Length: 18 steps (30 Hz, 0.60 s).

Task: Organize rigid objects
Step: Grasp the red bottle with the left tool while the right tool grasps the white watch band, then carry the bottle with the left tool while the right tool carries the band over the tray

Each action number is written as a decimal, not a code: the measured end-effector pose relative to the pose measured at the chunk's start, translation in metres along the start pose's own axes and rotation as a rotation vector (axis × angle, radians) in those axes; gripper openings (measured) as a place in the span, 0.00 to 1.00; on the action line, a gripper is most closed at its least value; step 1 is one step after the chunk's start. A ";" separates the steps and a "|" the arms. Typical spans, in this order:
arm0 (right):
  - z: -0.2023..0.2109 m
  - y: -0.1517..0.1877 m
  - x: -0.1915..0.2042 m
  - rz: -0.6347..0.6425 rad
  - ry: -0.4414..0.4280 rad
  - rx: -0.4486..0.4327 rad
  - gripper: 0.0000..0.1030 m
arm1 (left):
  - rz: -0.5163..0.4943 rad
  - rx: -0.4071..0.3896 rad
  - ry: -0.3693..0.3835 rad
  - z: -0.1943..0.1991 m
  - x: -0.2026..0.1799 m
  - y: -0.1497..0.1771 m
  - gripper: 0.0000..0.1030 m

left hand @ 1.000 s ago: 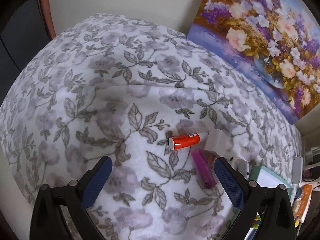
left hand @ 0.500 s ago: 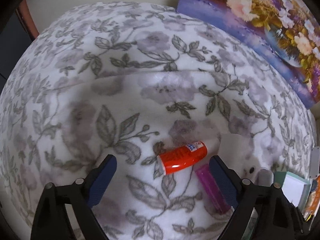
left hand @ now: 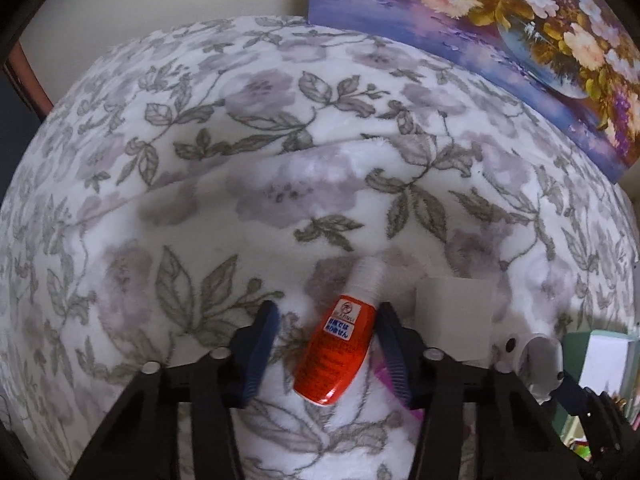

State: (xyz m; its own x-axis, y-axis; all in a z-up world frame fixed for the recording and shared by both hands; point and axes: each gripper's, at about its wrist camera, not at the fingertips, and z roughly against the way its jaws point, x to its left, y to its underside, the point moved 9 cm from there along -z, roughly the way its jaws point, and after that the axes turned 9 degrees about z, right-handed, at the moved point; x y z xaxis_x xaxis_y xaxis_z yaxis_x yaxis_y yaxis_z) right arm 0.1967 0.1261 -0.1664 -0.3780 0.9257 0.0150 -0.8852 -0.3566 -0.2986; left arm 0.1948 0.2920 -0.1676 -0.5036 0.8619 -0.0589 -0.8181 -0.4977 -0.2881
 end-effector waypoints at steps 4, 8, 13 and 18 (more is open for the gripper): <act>-0.004 0.000 0.003 0.017 0.026 -0.007 0.54 | -0.026 -0.011 -0.005 0.002 0.000 0.001 0.41; -0.008 -0.001 0.008 0.043 0.062 -0.011 0.53 | -0.045 -0.023 -0.021 0.002 0.000 0.002 0.36; -0.007 -0.001 0.010 0.049 0.065 -0.010 0.52 | -0.058 -0.019 -0.024 0.003 -0.003 0.003 0.28; 0.010 -0.005 0.010 0.027 0.016 -0.033 0.52 | -0.055 -0.031 -0.023 0.014 0.001 0.001 0.28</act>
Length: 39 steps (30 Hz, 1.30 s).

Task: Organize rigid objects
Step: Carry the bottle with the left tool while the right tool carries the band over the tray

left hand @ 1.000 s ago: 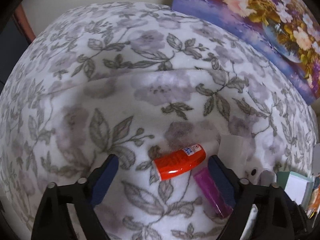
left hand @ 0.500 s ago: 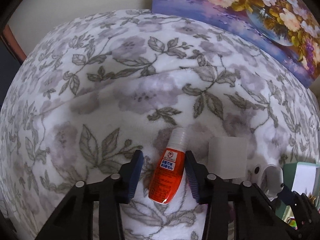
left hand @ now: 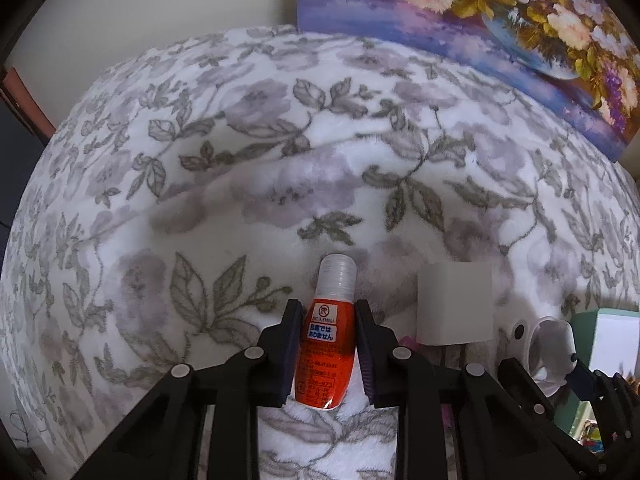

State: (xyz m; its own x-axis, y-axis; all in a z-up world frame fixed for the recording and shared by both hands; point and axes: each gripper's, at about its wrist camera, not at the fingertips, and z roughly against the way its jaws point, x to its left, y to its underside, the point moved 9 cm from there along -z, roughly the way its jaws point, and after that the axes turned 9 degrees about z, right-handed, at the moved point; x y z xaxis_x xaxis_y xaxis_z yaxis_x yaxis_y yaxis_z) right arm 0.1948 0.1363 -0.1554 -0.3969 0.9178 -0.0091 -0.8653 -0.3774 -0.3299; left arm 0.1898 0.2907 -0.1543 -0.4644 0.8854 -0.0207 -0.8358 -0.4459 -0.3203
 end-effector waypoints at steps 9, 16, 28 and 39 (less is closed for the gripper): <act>0.029 -0.002 -0.039 -0.080 0.042 -0.009 0.52 | 0.031 -0.114 0.062 0.060 -0.003 -0.019 0.27; 0.048 0.016 -0.102 -0.181 0.072 0.004 0.52 | 0.005 -0.129 0.155 0.086 -0.040 -0.016 0.27; 0.076 0.051 -0.215 -0.375 0.126 0.004 0.52 | -0.154 -0.077 0.251 0.103 -0.150 0.026 0.27; 0.095 0.082 -0.282 -0.475 0.181 -0.002 0.52 | -0.248 -0.014 0.306 0.105 -0.221 0.075 0.27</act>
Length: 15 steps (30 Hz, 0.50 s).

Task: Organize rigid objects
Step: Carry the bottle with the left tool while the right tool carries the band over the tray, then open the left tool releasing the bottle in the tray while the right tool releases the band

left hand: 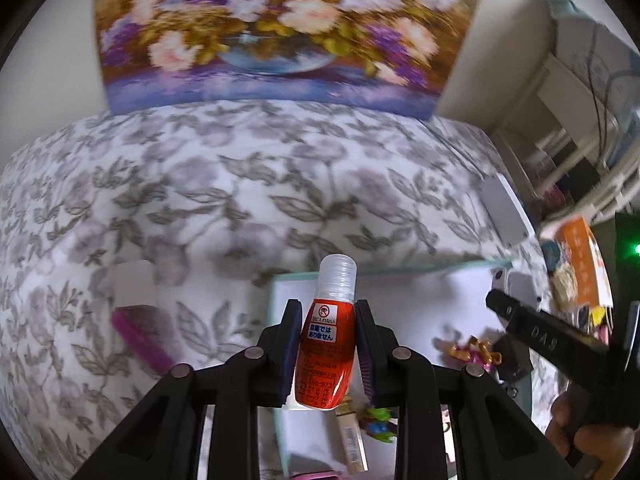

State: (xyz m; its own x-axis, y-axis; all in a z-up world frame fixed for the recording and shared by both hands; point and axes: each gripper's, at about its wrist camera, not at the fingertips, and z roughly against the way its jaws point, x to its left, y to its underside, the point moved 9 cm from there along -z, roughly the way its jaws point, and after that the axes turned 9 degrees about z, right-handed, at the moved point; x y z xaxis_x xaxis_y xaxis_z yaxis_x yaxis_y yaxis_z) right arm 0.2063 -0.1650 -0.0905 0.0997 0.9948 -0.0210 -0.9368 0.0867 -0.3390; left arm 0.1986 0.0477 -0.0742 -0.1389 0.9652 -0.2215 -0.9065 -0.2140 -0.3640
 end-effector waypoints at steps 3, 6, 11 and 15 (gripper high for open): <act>-0.006 0.002 -0.009 -0.022 -0.018 0.017 0.52 | -0.038 0.011 -0.026 -0.009 -0.011 0.006 0.27; -0.014 0.005 -0.011 -0.022 -0.023 0.039 0.52 | -0.065 0.032 -0.039 -0.020 -0.019 0.014 0.27; -0.026 0.011 -0.007 -0.008 -0.040 0.072 0.52 | -0.097 0.050 -0.061 -0.032 -0.027 0.022 0.27; -0.032 0.014 -0.006 -0.006 -0.047 0.089 0.53 | -0.106 0.072 -0.068 -0.042 -0.030 0.027 0.27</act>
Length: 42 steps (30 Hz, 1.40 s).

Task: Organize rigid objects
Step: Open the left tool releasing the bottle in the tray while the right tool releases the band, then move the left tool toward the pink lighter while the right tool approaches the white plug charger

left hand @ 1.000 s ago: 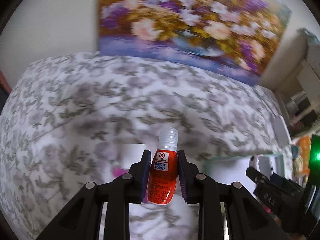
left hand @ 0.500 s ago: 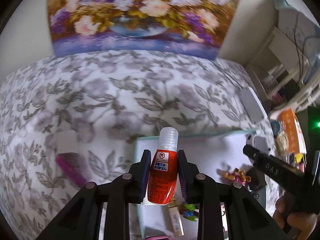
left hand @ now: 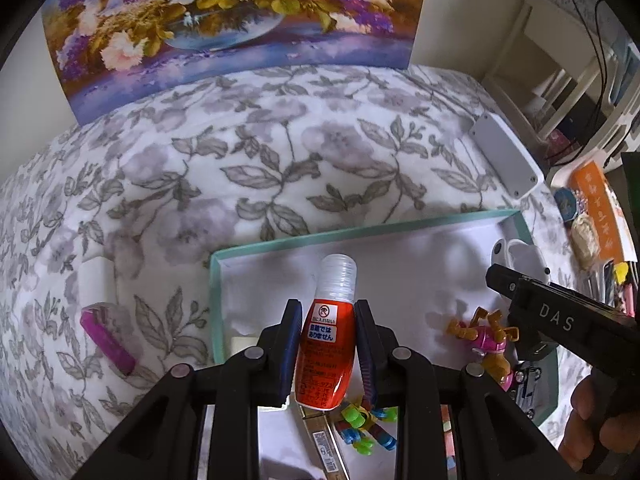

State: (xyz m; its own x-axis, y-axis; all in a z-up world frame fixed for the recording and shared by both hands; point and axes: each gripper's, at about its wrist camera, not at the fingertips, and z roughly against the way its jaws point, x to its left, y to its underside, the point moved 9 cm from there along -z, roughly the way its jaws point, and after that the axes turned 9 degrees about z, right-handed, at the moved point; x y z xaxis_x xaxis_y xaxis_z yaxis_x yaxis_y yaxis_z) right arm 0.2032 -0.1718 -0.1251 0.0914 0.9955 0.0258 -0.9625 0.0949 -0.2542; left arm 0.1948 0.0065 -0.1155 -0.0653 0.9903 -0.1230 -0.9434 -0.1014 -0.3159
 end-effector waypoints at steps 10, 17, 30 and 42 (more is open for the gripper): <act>-0.013 0.005 -0.005 -0.005 -0.013 0.044 0.53 | -0.001 0.035 -0.035 -0.017 0.004 0.006 0.27; -0.012 0.005 -0.006 0.010 0.008 0.046 0.53 | 0.002 0.036 -0.030 -0.016 0.004 0.005 0.28; 0.016 -0.009 0.017 0.073 0.024 -0.034 0.65 | 0.102 -0.013 -0.015 0.007 0.027 -0.015 0.69; 0.029 -0.012 0.035 0.102 0.034 -0.077 0.69 | 0.213 -0.030 -0.034 0.015 0.068 -0.025 0.84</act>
State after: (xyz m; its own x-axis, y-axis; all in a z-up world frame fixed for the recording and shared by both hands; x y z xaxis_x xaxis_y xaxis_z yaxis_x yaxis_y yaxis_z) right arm 0.2102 -0.1381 -0.0934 0.0040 0.9993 -0.0359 -0.9449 -0.0080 -0.3274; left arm 0.2090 0.0779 -0.1019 -0.2739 0.9486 -0.1585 -0.8968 -0.3114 -0.3142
